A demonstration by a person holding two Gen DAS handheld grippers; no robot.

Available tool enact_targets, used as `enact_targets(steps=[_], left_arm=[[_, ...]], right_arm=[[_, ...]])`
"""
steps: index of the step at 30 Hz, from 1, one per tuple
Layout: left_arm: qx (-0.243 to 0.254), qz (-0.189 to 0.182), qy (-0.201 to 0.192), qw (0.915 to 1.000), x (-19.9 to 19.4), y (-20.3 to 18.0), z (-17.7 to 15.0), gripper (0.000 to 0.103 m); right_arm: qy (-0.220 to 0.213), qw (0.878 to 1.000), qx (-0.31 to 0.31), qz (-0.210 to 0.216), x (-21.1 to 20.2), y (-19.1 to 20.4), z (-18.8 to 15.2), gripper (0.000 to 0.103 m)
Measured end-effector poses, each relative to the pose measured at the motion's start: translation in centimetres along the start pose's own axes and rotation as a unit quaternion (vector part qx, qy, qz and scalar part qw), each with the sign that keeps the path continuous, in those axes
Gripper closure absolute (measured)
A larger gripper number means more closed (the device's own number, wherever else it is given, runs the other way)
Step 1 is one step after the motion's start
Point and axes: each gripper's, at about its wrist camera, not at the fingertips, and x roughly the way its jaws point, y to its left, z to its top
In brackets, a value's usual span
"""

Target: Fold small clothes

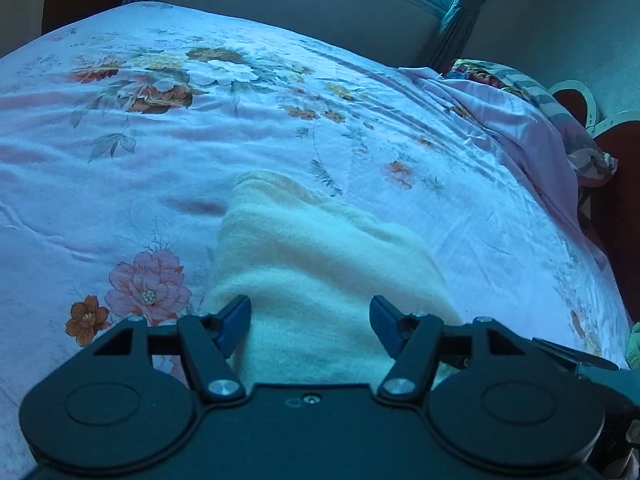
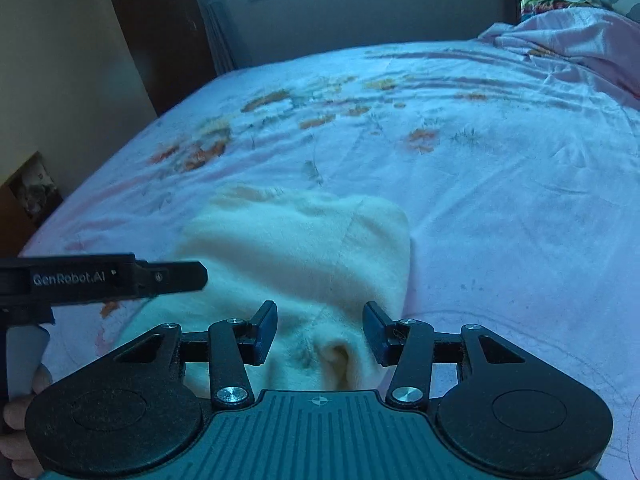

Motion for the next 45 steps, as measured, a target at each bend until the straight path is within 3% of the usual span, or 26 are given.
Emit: enact_targets(steps=[3,7,14,16,18,25,27,28,29,33,37,41,45], left_arm=[[0.008,0.001,-0.001,1.0,-1.6,-0.3,-1.8,0.037],[0.042,0.026,0.003,0.9988,-1.7,-1.0,-4.1,0.036],[0.027,0.028,-0.003,0.9992,-4.3,-1.3,-4.7,0.033],[0.028,0.035,0.006,0.999,-4.1,-1.3,-5.5,0.031],[0.041,0.046,0.009,0.9981,-3.8,-1.6,-6.1,0.031],[0.035,0.049,0.022,0.9979,-6.1,-2.4,-6.6,0.031],[0.042,0.056,0.018,0.9974,-7.3,-3.0,-6.9,0.029],[0.044,0.057,0.016,0.9972,-7.9,-3.2,-7.0,0.026],[0.048,0.059,0.012,0.9971,-8.6,-3.5,-7.1,0.024],[0.059,0.07,-0.004,0.9958,-11.6,-4.9,-7.5,0.016],[0.061,0.088,-0.022,0.994,-14.4,-6.0,-8.0,0.009],[0.066,0.111,-0.03,0.9912,-16.7,-6.8,-8.7,0.007],[0.09,0.168,-0.068,0.9792,-19.3,-8.5,-9.7,0.007]], right_arm=[[-0.023,0.999,-0.029,-0.005,-2.1,1.1,-0.7,0.055],[0.03,0.997,-0.065,-0.025,-0.5,2.2,-3.2,0.055],[-0.021,0.999,-0.04,-0.014,-4.6,2.4,-3.6,0.055],[-0.002,0.999,-0.046,-0.012,-4.5,2.8,-4.4,0.055],[0.046,0.997,-0.054,-0.027,-3.1,2.9,-5.7,0.055],[0.017,1.0,-0.017,-0.011,-6.7,2.7,-6.1,0.054],[0.016,1.0,-0.01,-0.002,-7.9,2.7,-6.1,0.042],[0.017,1.0,-0.004,0.002,-8.5,2.7,-6.2,0.023],[0.013,1.0,0.0,0.007,-9.2,2.7,-6.3,0.016],[-0.002,1.0,-0.004,0.019,-12.3,3.3,-6.6,0.015],[-0.01,0.999,0.003,0.037,-15.4,3.4,-7.1,0.0],[-0.019,0.999,0.014,0.044,-18.3,3.4,-7.9,0.0],[-0.031,0.998,0.019,0.046,-21.3,3.7,-8.7,0.0]])
